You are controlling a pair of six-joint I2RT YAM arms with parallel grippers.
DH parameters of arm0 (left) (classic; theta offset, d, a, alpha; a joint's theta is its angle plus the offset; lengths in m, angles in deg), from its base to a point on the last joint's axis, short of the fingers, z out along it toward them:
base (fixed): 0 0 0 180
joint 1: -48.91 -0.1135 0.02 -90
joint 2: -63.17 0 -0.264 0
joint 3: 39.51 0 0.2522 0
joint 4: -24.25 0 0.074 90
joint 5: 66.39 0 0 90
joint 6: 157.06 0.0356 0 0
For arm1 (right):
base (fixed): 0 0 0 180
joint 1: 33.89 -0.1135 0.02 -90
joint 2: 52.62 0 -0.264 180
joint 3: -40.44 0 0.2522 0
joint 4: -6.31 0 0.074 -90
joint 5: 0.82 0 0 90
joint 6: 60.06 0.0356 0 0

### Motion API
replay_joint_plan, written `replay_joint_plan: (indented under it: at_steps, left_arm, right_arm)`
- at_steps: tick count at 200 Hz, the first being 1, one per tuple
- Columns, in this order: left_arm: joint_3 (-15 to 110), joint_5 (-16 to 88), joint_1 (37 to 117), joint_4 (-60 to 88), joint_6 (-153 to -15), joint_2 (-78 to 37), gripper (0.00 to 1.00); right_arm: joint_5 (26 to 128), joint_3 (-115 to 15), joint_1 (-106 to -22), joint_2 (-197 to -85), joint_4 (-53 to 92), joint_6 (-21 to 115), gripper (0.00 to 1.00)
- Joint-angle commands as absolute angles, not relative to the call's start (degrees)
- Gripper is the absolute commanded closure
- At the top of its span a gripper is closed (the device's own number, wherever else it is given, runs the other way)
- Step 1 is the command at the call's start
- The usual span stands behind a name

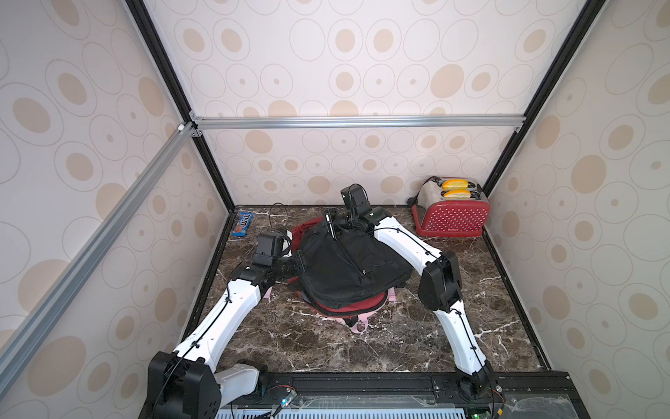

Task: Zip up the backpack
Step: Zip the zipper on the backpack.

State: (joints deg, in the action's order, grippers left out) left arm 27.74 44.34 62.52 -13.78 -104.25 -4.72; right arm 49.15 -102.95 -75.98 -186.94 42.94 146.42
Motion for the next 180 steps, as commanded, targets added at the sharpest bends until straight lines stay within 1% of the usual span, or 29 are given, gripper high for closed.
replay_joint_plan:
  at_steps: [1, 42, 105, 121, 131, 137, 154, 156, 159, 161, 164, 175, 180]
  left_arm:
    - [27.8, 44.4, 62.6, -18.3, -105.5, -1.3, 1.00]
    - [27.7, 44.2, 62.5, -18.7, -106.1, -0.4, 1.00]
    - [29.0, 43.1, 62.5, -19.8, -106.4, 0.3, 1.00]
    - [29.1, 42.9, 62.6, -19.9, -106.5, 0.1, 1.00]
    - [29.0, 42.8, 62.5, -19.8, -106.6, -0.1, 1.00]
    - [28.9, 42.7, 62.5, -19.7, -106.7, -0.1, 1.00]
    - [28.9, 42.6, 62.5, -19.7, -107.0, -0.9, 1.00]
    - [28.8, 42.6, 62.5, -19.6, -107.0, -1.0, 1.00]
    - [28.9, 42.5, 62.6, -19.5, -107.0, -1.1, 1.00]
    - [28.9, 42.4, 62.5, -19.5, -107.0, -1.2, 1.00]
    - [29.0, 42.3, 62.6, -19.5, -107.1, -1.4, 1.00]
    - [29.8, 41.7, 62.5, -20.2, -107.1, -2.3, 1.00]
    - [30.3, 41.1, 62.5, -20.6, -107.1, -2.7, 1.00]
  right_arm:
    - [58.1, -105.9, -71.1, -190.2, 43.4, 143.2, 1.00]
    - [56.6, -111.5, -69.2, -194.6, 46.0, 139.8, 1.00]
    - [56.5, -108.7, -67.0, -195.3, 47.3, 136.3, 1.00]
    - [56.2, -108.9, -66.7, -195.8, 44.1, 136.9, 1.00]
    - [55.2, -112.4, -66.8, -198.0, 40.3, 137.6, 1.00]
    - [54.2, -117.5, -66.7, -200.2, 39.9, 137.4, 0.92]
    - [50.7, -133.1, -67.1, -206.8, 35.2, 138.3, 0.59]
    - [50.2, -134.4, -67.1, -207.3, 34.4, 138.6, 0.47]
    - [49.4, -135.8, -67.2, -207.7, 32.5, 139.1, 0.34]
    - [48.9, -136.5, -67.3, -207.9, 31.4, 139.3, 0.26]
    - [47.8, -137.0, -67.3, -207.8, 29.8, 139.6, 0.18]
    - [43.0, -136.5, -67.3, -205.4, 26.0, 137.8, 0.03]
    - [40.7, -135.9, -67.1, -203.3, 27.6, 134.8, 0.01]
